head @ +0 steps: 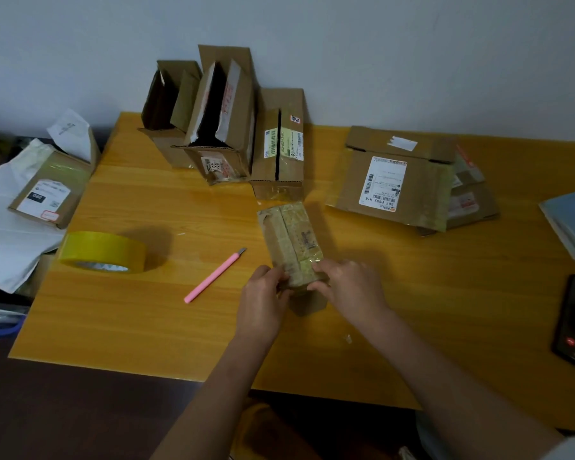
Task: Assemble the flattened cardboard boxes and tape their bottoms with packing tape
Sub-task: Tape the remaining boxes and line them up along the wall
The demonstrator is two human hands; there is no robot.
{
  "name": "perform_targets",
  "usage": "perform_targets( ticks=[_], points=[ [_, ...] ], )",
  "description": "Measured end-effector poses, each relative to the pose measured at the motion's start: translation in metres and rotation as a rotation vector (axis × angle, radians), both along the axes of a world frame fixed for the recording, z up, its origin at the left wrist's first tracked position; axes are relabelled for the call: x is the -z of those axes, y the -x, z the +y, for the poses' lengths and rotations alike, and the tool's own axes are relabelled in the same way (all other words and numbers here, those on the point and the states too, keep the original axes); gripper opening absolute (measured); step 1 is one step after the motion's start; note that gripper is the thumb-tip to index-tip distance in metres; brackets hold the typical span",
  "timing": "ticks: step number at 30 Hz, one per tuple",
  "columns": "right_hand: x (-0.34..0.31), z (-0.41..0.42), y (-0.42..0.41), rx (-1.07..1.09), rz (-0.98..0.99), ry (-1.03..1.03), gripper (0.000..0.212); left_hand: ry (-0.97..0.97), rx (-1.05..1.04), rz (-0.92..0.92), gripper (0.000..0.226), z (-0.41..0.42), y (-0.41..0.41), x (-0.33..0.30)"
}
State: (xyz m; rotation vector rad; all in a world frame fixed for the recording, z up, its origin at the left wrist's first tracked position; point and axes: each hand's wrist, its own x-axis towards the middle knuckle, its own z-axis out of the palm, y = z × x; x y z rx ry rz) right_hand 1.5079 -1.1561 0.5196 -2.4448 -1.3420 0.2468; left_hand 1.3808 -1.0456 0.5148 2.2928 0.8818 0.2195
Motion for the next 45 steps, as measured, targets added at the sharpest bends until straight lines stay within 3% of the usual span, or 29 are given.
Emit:
perform_targets(
  ticks=[3,14,23,30,39,42,45],
  points=[
    [-0.005,0.002,-0.001,-0.025,-0.02,0.094,0.047,0.005,-0.026,0.007,0.029,-0.002,-0.001,0.0],
    [-0.002,0.002,-0.006,-0.052,0.02,0.143,0.034,0.062,-0.03,-0.063,0.024,-0.001,0.001,0.007],
    [-0.004,-0.015,-0.035,-0.139,0.227,0.194,0.049,0.148,0.204,0.027,0.045,0.025,0.018,0.0],
    [0.016,-0.008,-0.03,-0.117,0.233,0.067,0.043,0.097,0.112,-0.003,0.023,0.015,0.006,0.001],
    [0.025,-0.007,-0.028,-0.084,0.171,0.03,0.047,0.129,0.035,-0.056,0.029,0.009,0.004,0.01],
    [0.026,-0.007,-0.025,-0.069,0.126,-0.045,0.036,0.128,-0.006,-0.06,0.033,0.006,0.002,0.012],
    [0.03,-0.005,-0.018,-0.051,0.11,-0.117,0.026,0.088,-0.03,-0.071,0.022,0.001,-0.001,0.012]
  ],
)
